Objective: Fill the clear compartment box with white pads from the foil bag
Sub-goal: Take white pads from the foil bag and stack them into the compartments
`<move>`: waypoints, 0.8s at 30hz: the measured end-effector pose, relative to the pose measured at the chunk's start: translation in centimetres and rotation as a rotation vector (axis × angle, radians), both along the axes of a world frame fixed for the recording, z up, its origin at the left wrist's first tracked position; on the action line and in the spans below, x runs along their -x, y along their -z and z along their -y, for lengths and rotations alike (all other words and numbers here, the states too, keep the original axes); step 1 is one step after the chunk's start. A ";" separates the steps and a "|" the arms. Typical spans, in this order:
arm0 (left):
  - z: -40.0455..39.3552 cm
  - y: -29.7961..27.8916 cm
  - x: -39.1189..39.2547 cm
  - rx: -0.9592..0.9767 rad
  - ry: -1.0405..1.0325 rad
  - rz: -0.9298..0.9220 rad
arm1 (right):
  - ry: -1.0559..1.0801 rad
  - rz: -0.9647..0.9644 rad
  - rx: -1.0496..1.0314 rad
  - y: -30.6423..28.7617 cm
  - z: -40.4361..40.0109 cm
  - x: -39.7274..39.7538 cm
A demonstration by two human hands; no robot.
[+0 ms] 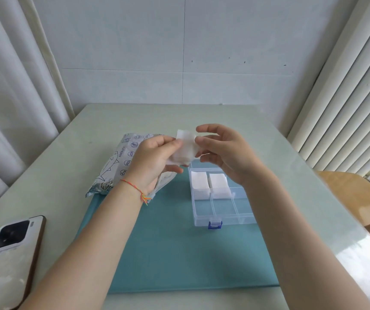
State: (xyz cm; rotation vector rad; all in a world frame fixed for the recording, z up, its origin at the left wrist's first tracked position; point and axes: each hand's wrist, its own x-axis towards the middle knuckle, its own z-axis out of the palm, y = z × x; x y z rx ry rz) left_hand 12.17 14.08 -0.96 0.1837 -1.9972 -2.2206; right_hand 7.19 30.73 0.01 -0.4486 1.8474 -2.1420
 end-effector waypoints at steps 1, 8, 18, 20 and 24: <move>0.1 -0.1 0.0 -0.045 0.004 0.001 | -0.027 0.017 -0.009 -0.1 -0.2 0.0; 0.2 -0.5 -0.2 -0.130 0.010 0.002 | -0.015 0.073 -0.192 -0.1 -0.3 -0.3; 0.3 -0.2 0.1 -0.037 -0.075 -0.004 | 0.073 0.035 0.058 -0.3 -0.2 -0.2; 0.3 -0.3 0.0 -0.060 -0.031 -0.005 | 0.083 -0.026 -0.026 0.1 0.2 -0.3; 0.4 -0.6 -0.1 -0.157 0.034 -0.002 | 0.120 -0.051 -0.052 0.4 0.4 -0.1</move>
